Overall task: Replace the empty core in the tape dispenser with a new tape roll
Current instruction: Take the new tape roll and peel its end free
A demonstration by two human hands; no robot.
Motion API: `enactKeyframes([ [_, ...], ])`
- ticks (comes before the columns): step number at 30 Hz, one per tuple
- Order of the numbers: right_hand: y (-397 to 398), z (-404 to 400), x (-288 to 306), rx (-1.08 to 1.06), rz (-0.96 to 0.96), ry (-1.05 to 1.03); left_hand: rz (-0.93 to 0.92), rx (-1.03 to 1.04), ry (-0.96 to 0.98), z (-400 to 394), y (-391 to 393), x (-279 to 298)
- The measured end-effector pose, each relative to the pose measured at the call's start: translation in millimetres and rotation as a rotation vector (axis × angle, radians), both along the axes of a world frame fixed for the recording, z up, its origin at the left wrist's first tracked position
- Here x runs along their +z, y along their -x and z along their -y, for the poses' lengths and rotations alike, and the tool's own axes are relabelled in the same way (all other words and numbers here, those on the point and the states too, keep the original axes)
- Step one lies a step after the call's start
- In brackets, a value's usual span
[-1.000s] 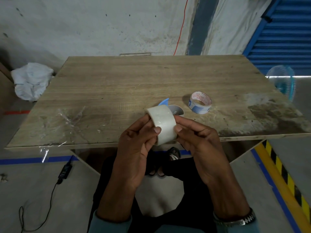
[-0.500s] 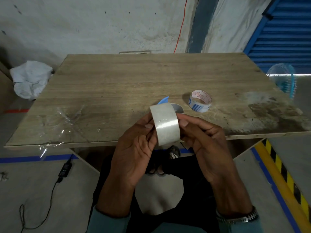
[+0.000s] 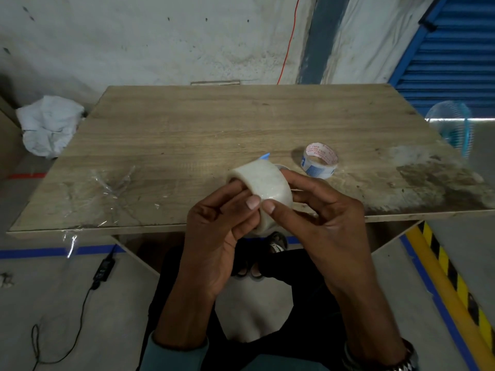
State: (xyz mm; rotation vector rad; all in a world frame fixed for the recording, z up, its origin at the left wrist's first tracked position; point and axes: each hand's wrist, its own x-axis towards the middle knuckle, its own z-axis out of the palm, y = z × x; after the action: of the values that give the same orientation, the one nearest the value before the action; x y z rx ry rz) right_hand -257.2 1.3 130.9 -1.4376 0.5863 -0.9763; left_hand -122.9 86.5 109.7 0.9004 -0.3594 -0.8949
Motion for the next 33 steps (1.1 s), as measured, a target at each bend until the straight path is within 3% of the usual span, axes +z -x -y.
enactKeyframes([
  [5, 1.4, 2.9, -1.0, 0.078, 0.056, -0.150, 0.024, -0.001, -0.045, -4.2, 3.8, 6.6],
  [16, 7.5, 4.7, -0.2, 0.157, 0.115, -0.194, 0.132, -0.010, -0.058, -11.5, 4.6, 17.0],
  [27, 8.8, 6.1, -3.3, 0.155, 0.093, -0.155, 0.137, 0.002, -0.096, -11.4, 2.0, 14.4],
  [33, 6.6, 10.6, -9.0, 0.050, -0.041, -0.023, 0.160, 0.042, -0.168, -5.9, 9.4, 14.6],
])
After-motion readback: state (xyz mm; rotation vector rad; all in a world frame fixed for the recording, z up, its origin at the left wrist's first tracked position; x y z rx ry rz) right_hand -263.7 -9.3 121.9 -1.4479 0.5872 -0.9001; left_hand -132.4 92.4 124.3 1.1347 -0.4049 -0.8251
